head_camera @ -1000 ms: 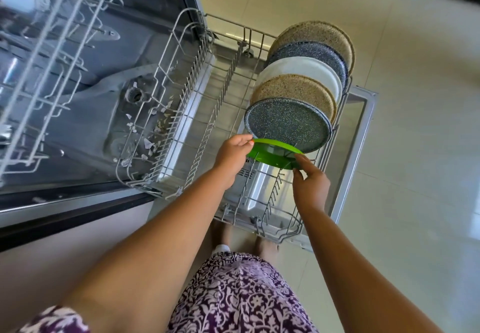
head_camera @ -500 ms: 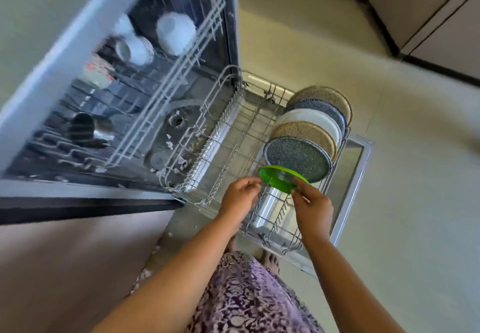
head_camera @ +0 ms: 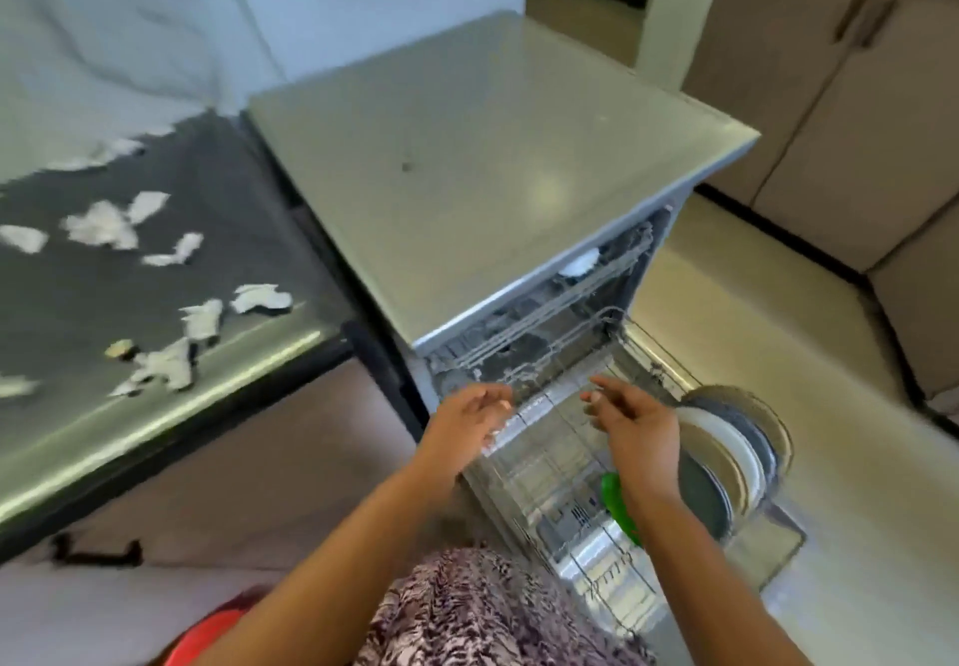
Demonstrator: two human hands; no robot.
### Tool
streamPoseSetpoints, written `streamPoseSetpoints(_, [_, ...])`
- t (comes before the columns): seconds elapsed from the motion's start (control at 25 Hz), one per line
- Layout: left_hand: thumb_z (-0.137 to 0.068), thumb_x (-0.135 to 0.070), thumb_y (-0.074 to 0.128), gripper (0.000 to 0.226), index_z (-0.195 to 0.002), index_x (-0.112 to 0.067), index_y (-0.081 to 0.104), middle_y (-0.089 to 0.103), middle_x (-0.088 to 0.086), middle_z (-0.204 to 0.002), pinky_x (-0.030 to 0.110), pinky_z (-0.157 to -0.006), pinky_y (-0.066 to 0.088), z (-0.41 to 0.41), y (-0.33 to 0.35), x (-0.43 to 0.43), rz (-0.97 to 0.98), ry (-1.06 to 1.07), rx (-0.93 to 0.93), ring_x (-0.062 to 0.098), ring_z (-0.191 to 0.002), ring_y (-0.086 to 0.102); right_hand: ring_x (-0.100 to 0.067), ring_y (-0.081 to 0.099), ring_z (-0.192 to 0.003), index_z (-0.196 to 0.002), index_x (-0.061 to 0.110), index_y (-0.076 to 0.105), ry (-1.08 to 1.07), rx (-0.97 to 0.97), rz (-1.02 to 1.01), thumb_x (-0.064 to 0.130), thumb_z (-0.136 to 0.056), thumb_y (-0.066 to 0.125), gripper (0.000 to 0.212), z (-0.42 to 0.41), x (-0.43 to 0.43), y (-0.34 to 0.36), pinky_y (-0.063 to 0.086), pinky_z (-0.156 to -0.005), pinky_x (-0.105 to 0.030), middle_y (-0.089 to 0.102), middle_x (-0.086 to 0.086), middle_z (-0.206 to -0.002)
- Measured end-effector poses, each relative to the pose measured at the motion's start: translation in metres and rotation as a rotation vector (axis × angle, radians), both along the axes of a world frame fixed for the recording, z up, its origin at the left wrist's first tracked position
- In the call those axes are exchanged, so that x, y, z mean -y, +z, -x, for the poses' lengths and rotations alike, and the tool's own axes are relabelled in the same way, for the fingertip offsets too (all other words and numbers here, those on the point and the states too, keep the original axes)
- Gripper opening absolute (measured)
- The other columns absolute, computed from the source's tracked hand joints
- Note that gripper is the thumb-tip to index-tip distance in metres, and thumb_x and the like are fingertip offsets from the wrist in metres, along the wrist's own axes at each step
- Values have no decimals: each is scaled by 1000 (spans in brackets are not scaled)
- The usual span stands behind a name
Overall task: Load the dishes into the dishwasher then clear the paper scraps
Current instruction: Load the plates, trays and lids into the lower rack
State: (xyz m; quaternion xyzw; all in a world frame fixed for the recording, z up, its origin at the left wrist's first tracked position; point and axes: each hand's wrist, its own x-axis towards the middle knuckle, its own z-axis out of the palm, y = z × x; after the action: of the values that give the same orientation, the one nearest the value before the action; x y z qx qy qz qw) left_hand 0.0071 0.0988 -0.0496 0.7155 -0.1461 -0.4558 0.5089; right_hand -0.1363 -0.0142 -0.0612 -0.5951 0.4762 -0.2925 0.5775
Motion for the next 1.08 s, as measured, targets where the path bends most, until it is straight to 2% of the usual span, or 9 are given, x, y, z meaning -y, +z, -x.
streamPoseSetpoints(0.08, [-95,-5,51,13,-102,-7,61,61,7,-94,14,-57,47,-14,33,-22,43,144,9,13,-76,57,-16,68,-81,-92,25,70,100,63,16,5,-86,63,22,-26,-9,24,54,-76,-31,73,-1,-85])
streamPoseSetpoints(0.24, [-95,-12,52,19,-111,-11,62,65,7,-101,20,-71,48,-41,78,-91,56,350,129,13,-81,58,-13,68,-72,-92,17,70,333,152,21,1,-86,62,19,-67,-41,58,55,-70,-24,72,0,-77])
streamPoseSetpoints(0.36, [-93,-10,55,16,-105,-14,64,65,5,-95,20,-68,48,-62,99,-149,110,579,162,12,-77,57,-4,66,-64,-90,13,71,462,179,14,-2,-84,63,19,-95,-66,73,54,-63,-13,73,3,-68])
streamPoseSetpoints(0.44, [-92,-8,55,13,-97,-16,64,66,3,-90,20,-63,47,-73,111,-188,153,726,156,12,-74,58,-2,65,-59,-89,9,70,539,202,3,-4,-84,61,17,-113,-85,81,53,-58,-11,71,5,-63])
streamPoseSetpoints(0.64, [-91,-5,54,14,-88,-15,64,65,6,-85,24,-60,45,-99,123,-285,213,1009,170,15,-67,57,-5,64,-56,-89,7,69,739,223,14,-6,-85,58,18,-162,-148,100,53,-56,-13,72,0,-65])
streamPoseSetpoints(0.92, [-92,-3,51,12,-97,-6,62,65,7,-82,21,-57,41,-128,128,-424,274,1249,159,16,-67,55,-12,64,-56,-82,6,70,945,188,-17,-11,-84,57,22,-239,-278,113,53,-52,-14,72,-9,-67])
streamPoseSetpoints(1.08, [-92,-4,52,12,-94,-8,63,64,6,-80,23,-58,42,-153,129,-517,325,1404,185,18,-67,56,-6,64,-53,-87,5,69,1091,170,7,-10,-85,57,19,-286,-363,120,51,-51,-14,72,-5,-65])
